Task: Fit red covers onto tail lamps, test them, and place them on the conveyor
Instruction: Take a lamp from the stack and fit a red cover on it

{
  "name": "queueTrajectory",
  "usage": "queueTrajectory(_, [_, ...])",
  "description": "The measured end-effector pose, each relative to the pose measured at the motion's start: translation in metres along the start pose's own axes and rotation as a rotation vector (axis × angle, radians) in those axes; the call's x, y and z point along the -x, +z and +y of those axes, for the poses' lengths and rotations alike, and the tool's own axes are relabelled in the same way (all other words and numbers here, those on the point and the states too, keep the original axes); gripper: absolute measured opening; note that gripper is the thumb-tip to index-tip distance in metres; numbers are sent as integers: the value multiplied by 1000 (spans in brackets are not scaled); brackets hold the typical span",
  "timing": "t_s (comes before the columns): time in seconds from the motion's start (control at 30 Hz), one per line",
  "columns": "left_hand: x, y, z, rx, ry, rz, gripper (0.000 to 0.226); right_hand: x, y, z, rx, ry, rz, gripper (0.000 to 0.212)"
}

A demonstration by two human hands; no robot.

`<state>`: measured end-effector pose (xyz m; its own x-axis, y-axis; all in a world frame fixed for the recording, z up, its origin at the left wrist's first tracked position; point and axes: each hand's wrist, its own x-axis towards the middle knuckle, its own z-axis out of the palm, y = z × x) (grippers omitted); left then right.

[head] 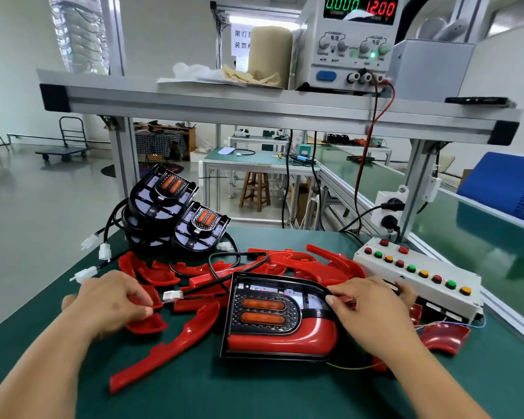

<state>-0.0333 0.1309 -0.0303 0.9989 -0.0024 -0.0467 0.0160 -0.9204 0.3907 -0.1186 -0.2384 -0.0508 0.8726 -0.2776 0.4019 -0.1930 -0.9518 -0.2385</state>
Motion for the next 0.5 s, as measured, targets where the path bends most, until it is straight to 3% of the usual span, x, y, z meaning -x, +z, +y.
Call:
queueTrajectory(0.17, [4, 5, 15, -90, 149, 81, 18, 0, -1, 0, -7, 6, -16, 24])
queueTrajectory(0.27, [5, 7, 22, 41, 265, 219, 30, 0, -2, -2, -28, 7, -22, 25])
queueTrajectory(0.4, [13, 3, 39, 275, 402, 552, 30, 0, -6, -4, -87, -8, 69, 24])
queueTrajectory(0.5, [26, -11, 72, 442, 619, 582, 26, 2, -12, -8, -301, -84, 190, 19])
